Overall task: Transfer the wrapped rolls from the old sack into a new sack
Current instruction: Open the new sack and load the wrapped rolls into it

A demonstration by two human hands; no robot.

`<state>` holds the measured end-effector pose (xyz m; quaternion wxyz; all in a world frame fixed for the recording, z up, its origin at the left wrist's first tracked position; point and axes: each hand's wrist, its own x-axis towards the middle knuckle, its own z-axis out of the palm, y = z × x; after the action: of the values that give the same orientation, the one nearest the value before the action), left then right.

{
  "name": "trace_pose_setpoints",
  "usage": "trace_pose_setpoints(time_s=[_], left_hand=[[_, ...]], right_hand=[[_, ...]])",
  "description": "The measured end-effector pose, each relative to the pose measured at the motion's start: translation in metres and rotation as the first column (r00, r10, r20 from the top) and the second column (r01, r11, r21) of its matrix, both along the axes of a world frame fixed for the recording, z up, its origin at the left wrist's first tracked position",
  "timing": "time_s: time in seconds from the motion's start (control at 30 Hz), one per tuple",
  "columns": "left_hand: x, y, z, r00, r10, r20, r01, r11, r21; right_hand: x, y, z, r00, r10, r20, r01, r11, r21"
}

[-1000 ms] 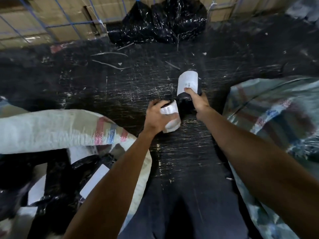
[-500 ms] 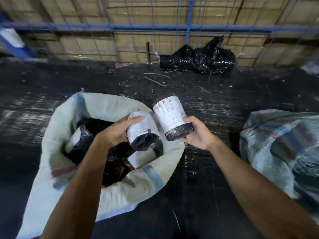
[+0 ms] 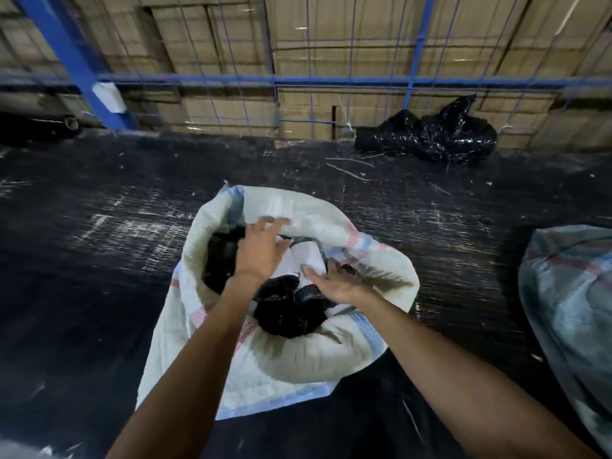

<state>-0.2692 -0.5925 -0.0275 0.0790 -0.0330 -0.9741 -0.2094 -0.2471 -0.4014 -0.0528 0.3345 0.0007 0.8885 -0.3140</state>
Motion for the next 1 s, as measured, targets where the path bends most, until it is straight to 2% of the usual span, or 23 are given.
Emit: trace_pose_setpoints(time_s=[0.03,0.1,0.17,0.23,0.27,0.3,0.33,0.37,0.4,0.47,0.53,0.57,0.6,0.67,0.77,0.87,0.93,0.97,1.0], left_hand=[[0.001,0.005,-0.001,0.999,-0.047,0.021,0.047,0.999,0.001],[0.006,0.016,-0.003,0.974,-0.098,0.203,0.107,0.994,-0.032],[0.005,0.020,-0.003,0.930,-0.121,0.348,0.163,0.982,-0.095],[0.004,0.027,-0.002,0.908,-0.147,0.393,0.231,0.957,-0.174],[0.003,0.034,-0.001,0.907,-0.160,0.389,0.258,0.942,-0.213],[0.004,0.040,-0.001,0.905,-0.176,0.387,0.284,0.928,-0.242],[0.005,0.047,-0.002,0.903,-0.191,0.384,0.306,0.915,-0.264],[0.007,0.053,-0.003,0.900,-0.212,0.380,0.332,0.899,-0.286],[0.009,0.057,-0.004,0.899,-0.243,0.363,0.364,0.877,-0.315],[0.013,0.059,-0.006,0.901,-0.309,0.305,0.415,0.821,-0.392],[0.017,0.055,-0.008,0.900,-0.360,0.247,0.436,0.769,-0.467],[0.019,0.053,-0.009,0.901,-0.369,0.229,0.434,0.756,-0.491],[0.021,0.052,-0.011,0.905,-0.369,0.213,0.425,0.752,-0.504],[0.025,0.053,-0.015,0.916,-0.358,0.183,0.398,0.746,-0.533],[0.031,0.057,-0.018,0.947,-0.307,0.094,0.300,0.743,-0.599],[0.034,0.059,-0.020,0.969,-0.237,0.077,0.234,0.765,-0.600],[0.033,0.064,-0.020,0.975,-0.202,0.090,0.219,0.826,-0.520],[0.030,0.065,-0.022,0.974,-0.209,0.085,0.226,0.886,-0.405],[0.029,0.066,-0.023,0.969,-0.235,0.070,0.245,0.948,-0.205]], right_hand=[[-0.004,0.003,-0.001,0.998,0.014,-0.063,-0.012,1.000,0.026],[-0.010,0.025,-0.008,0.933,-0.094,-0.346,0.113,0.993,0.036],[-0.016,0.057,-0.026,0.741,-0.230,-0.630,0.351,0.933,0.072],[-0.014,0.078,-0.041,0.613,-0.357,-0.705,0.556,0.829,0.064],[-0.010,0.081,-0.044,0.614,-0.491,-0.618,0.643,0.765,0.031],[-0.008,0.081,-0.053,0.614,-0.661,-0.431,0.731,0.683,-0.004],[-0.005,0.078,-0.057,0.560,-0.805,-0.194,0.815,0.577,-0.043],[-0.008,0.082,-0.075,0.463,-0.886,0.015,0.883,0.459,-0.101],[-0.008,0.086,-0.085,0.378,-0.906,0.191,0.922,0.349,-0.167],[-0.010,0.096,-0.105,0.327,-0.824,0.462,0.936,0.216,-0.276],[-0.001,0.099,-0.103,0.288,-0.770,0.569,0.948,0.145,-0.284],[0.002,0.097,-0.095,0.307,-0.747,0.590,0.941,0.148,-0.303],[0.006,0.094,-0.081,0.355,-0.728,0.586,0.927,0.191,-0.324],[0.006,0.089,-0.051,0.402,-0.757,0.516,0.902,0.229,-0.367],[-0.004,0.083,-0.002,0.408,-0.857,0.315,0.830,0.204,-0.519],[-0.014,0.074,0.043,0.446,-0.863,0.238,0.702,0.172,-0.691],[-0.013,0.075,0.069,0.509,-0.842,0.179,0.621,0.215,-0.753],[-0.013,0.079,0.075,0.548,-0.826,0.134,0.577,0.256,-0.776],[-0.012,0.084,0.081,0.594,-0.803,0.046,0.527,0.345,-0.776]])
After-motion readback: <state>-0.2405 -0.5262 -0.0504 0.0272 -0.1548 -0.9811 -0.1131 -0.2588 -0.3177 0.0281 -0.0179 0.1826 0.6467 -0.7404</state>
